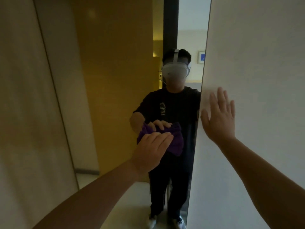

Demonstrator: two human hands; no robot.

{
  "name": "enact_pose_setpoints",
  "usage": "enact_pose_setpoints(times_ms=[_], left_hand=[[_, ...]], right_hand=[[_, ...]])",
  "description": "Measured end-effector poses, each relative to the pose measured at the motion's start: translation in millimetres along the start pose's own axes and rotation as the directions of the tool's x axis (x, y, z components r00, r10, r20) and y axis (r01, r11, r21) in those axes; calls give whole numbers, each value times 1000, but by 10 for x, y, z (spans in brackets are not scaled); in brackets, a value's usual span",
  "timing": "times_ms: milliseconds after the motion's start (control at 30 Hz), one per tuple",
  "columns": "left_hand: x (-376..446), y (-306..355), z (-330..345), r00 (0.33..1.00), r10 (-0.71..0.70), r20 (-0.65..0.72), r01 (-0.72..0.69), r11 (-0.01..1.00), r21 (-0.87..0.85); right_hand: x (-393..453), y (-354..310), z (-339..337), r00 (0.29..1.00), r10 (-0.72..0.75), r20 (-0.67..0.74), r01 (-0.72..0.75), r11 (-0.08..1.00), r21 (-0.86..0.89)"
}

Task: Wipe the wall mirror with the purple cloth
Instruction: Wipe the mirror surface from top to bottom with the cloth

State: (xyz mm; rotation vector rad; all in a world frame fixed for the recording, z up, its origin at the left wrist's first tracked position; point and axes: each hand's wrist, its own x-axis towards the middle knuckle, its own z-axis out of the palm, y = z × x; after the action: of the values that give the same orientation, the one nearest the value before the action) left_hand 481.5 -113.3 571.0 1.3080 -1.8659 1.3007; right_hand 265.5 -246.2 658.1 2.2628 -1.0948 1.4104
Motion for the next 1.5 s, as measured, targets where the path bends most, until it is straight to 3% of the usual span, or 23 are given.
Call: enact_pose_setpoints(times_ms=[133, 300, 700, 900, 1167, 1400, 1500], left_hand=[[-329, -252, -256, 998, -61, 5, 61, 998, 28], [-771, -718, -535, 995, -97, 37, 96, 995, 24], [-1591, -1796, -618, 993, -114, 14, 115, 991, -72], [-1570, -1882, -573, 989, -140, -50, 135, 987, -86], [-1662, -1852, -272, 986, -72, -151, 71, 997, -7], [-2010, -1783, 118, 967, -57, -247, 95, 985, 142], [-2128, -1730, 210, 952, -48, -301, 108, 976, 186]], right_hand=[[-360, -355, 180, 997, -38, 68, 34, 998, 48], [-719, -856, 430, 974, -218, 55, 214, 975, 62], [-1131, -1991, 1103, 971, -209, 114, 213, 977, -24], [-1195, -2034, 1331, 961, -254, 111, 267, 956, -124], [-1262, -1910, 1554, 933, -358, -45, 347, 924, -158], [-1673, -1684, 1841, 901, -363, -236, 307, 921, -240], [-1850, -1600, 2008, 922, -333, -197, 279, 924, -260]])
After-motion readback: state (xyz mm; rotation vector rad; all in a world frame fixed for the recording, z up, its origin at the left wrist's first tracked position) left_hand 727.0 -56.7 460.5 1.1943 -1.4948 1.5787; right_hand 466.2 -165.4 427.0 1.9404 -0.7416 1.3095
